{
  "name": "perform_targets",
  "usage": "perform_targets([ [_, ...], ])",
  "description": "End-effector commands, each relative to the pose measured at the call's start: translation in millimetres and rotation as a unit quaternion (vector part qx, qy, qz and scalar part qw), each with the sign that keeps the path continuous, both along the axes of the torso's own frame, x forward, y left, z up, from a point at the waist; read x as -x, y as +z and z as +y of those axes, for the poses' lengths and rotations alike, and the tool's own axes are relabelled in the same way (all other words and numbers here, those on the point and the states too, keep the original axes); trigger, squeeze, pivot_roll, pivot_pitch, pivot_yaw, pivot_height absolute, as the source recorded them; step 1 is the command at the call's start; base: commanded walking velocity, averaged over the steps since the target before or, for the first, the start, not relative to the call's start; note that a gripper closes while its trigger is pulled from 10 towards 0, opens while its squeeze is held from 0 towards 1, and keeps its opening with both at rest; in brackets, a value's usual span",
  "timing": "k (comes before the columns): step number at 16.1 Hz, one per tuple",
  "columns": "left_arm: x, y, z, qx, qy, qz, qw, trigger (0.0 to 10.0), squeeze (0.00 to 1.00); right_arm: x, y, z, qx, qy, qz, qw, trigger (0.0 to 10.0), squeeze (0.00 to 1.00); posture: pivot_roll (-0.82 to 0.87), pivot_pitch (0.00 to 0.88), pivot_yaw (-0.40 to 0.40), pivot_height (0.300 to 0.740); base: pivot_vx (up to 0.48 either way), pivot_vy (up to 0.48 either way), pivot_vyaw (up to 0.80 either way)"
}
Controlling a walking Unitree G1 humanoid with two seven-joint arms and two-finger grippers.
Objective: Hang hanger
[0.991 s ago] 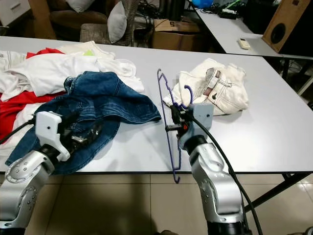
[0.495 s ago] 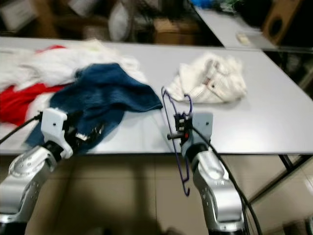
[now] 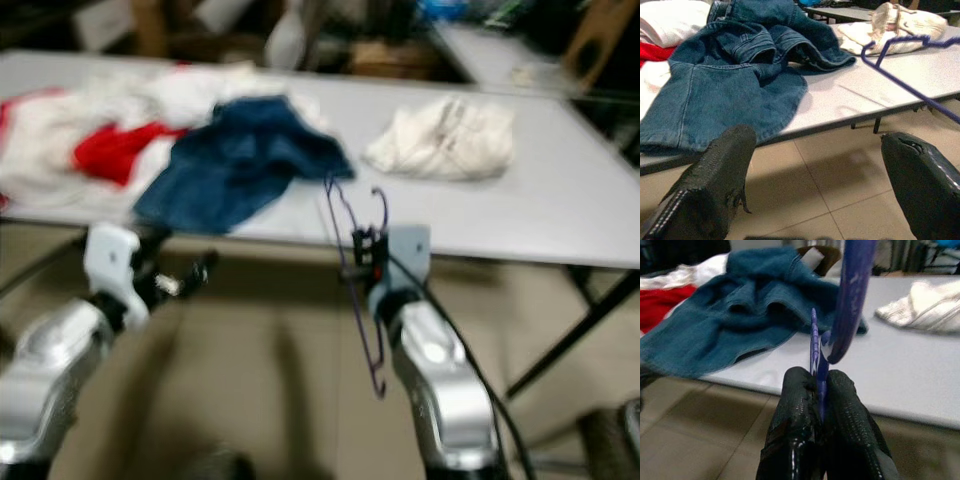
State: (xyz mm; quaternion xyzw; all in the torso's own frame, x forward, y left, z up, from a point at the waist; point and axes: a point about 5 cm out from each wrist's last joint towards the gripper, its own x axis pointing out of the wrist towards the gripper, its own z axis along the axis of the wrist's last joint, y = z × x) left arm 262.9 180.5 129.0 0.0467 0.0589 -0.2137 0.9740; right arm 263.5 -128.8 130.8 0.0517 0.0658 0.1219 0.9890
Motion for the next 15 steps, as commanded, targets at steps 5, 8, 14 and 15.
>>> perform_targets([
  [5,2.5,19,3.7,0.017,-0.043,-0.027,0.999,10.0,0.2,-3.4,10,5.6,0.007,0.049,-0.021,0.999,10.0,0.0,-0.03,0.0,-0.025,0.74,-0.107,0.0,0.0],
  [8,-3.7,51,9.4,0.006,-0.116,-0.061,0.991,10.0,1.0,-9.0,22,7.0,0.053,0.167,-0.041,0.984,10.0,0.0,-0.03,0.0,-0.047,0.74,0.0,0.0,0.0],
  [14,-10.6,114,7.2,0.002,-0.303,-0.085,0.949,10.0,1.0,-15.2,51,4.3,0.122,0.389,-0.069,0.91,10.0,0.0,-0.01,0.0,-0.077,0.74,0.0,0.0,0.0],
  [15,-12.9,121,7.6,-0.007,-0.316,-0.091,0.944,10.0,1.0,-15.4,56,2.5,0.123,0.411,-0.071,0.901,10.0,0.0,0.0,0.0,-0.077,0.74,0.0,0.0,0.0],
])
